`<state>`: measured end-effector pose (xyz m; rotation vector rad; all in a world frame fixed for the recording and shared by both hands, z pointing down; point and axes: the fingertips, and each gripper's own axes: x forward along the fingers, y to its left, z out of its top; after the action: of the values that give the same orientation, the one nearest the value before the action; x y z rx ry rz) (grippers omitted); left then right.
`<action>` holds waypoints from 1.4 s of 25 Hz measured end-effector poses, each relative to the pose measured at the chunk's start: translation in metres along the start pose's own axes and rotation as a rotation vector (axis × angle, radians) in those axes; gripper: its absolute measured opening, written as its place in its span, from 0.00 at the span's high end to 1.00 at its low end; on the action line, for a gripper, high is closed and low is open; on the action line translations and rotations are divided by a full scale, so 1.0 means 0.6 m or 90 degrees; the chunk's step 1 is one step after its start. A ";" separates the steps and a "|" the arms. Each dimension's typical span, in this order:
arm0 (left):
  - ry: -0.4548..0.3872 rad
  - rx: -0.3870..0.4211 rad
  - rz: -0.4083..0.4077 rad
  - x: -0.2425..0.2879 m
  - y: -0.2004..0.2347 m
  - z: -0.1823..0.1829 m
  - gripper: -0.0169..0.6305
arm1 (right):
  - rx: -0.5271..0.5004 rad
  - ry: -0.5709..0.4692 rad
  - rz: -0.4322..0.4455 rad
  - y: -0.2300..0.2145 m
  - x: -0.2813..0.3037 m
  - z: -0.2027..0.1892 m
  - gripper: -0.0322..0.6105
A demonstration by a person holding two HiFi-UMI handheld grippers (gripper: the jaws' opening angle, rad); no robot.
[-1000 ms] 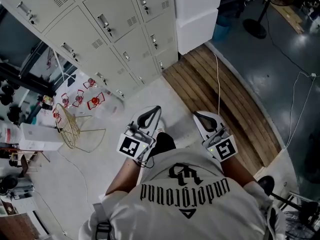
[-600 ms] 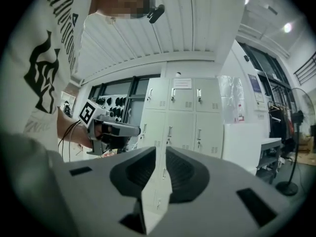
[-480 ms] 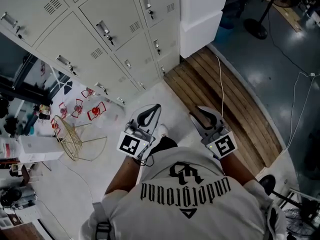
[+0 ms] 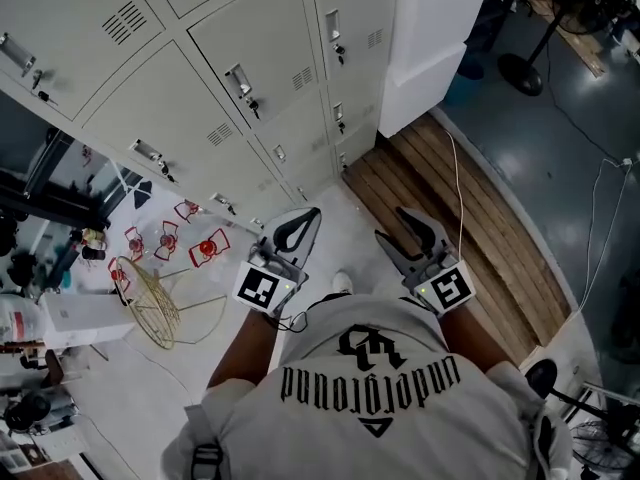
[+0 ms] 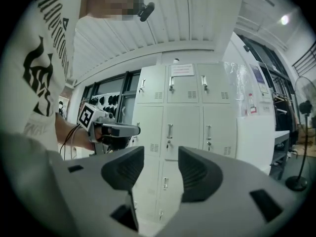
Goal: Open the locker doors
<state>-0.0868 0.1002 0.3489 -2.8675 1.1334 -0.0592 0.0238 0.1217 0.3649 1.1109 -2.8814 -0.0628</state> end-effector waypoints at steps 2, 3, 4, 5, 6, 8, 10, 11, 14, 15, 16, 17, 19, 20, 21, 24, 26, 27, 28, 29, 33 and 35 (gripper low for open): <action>0.001 -0.003 0.000 -0.004 0.030 -0.003 0.96 | 0.001 0.000 0.000 0.002 0.031 0.001 0.60; 0.002 -0.004 0.000 -0.005 0.044 -0.005 0.96 | 0.002 0.002 0.000 0.003 0.045 0.000 0.60; 0.002 -0.006 0.000 -0.006 0.056 -0.007 0.96 | 0.004 0.004 0.001 0.003 0.057 -0.001 0.60; 0.002 -0.009 0.000 -0.005 0.066 -0.009 0.96 | 0.005 0.007 0.002 0.003 0.068 -0.003 0.59; 0.001 -0.011 0.000 -0.004 0.075 -0.011 0.96 | 0.006 0.010 0.003 0.002 0.076 -0.005 0.59; 0.001 -0.018 0.000 -0.001 0.088 -0.015 0.96 | 0.005 0.019 0.004 -0.002 0.090 -0.009 0.58; 0.004 -0.023 -0.003 0.007 0.102 -0.022 0.96 | -0.002 0.025 0.005 -0.008 0.104 -0.011 0.58; 0.006 -0.026 -0.005 0.011 0.108 -0.026 0.96 | -0.003 0.027 0.006 -0.012 0.110 -0.012 0.58; 0.015 -0.033 -0.003 0.028 0.124 -0.039 0.96 | 0.010 0.040 0.010 -0.027 0.126 -0.025 0.58; 0.017 -0.035 0.000 0.035 0.129 -0.042 0.96 | 0.015 0.043 0.013 -0.035 0.132 -0.030 0.58; 0.018 -0.035 0.002 0.042 0.135 -0.044 0.96 | 0.018 0.045 0.016 -0.045 0.139 -0.035 0.58; 0.019 -0.035 0.004 0.050 0.140 -0.045 0.96 | 0.019 0.047 0.019 -0.055 0.147 -0.040 0.58; 0.024 -0.035 0.010 0.066 0.153 -0.048 0.96 | 0.014 0.052 0.028 -0.080 0.165 -0.050 0.58; 0.029 -0.035 0.014 0.075 0.160 -0.052 0.96 | 0.013 0.055 0.033 -0.095 0.175 -0.056 0.58; 0.034 -0.035 0.018 0.085 0.168 -0.057 0.96 | 0.013 0.058 0.038 -0.110 0.186 -0.061 0.58; 0.049 -0.040 0.039 0.120 0.197 -0.075 0.96 | 0.013 0.067 0.059 -0.156 0.222 -0.079 0.58; 0.056 -0.045 0.052 0.150 0.220 -0.091 0.96 | 0.015 0.080 0.074 -0.188 0.248 -0.100 0.58; 0.059 -0.047 0.057 0.166 0.231 -0.100 0.96 | 0.019 0.087 0.081 -0.204 0.261 -0.112 0.58; 0.062 -0.048 0.060 0.183 0.242 -0.110 0.96 | 0.025 0.092 0.088 -0.221 0.275 -0.124 0.58; 0.066 -0.048 0.063 0.200 0.253 -0.121 0.96 | 0.031 0.097 0.095 -0.237 0.289 -0.136 0.58; 0.086 -0.041 0.069 0.267 0.294 -0.166 0.96 | 0.039 0.112 0.122 -0.300 0.343 -0.187 0.57; 0.098 -0.031 0.076 0.296 0.316 -0.193 0.96 | 0.031 0.127 0.133 -0.328 0.368 -0.221 0.57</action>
<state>-0.0929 -0.1641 0.4542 -2.8719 1.3488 -0.2548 0.0007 -0.1746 0.4938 0.7669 -2.8108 0.1200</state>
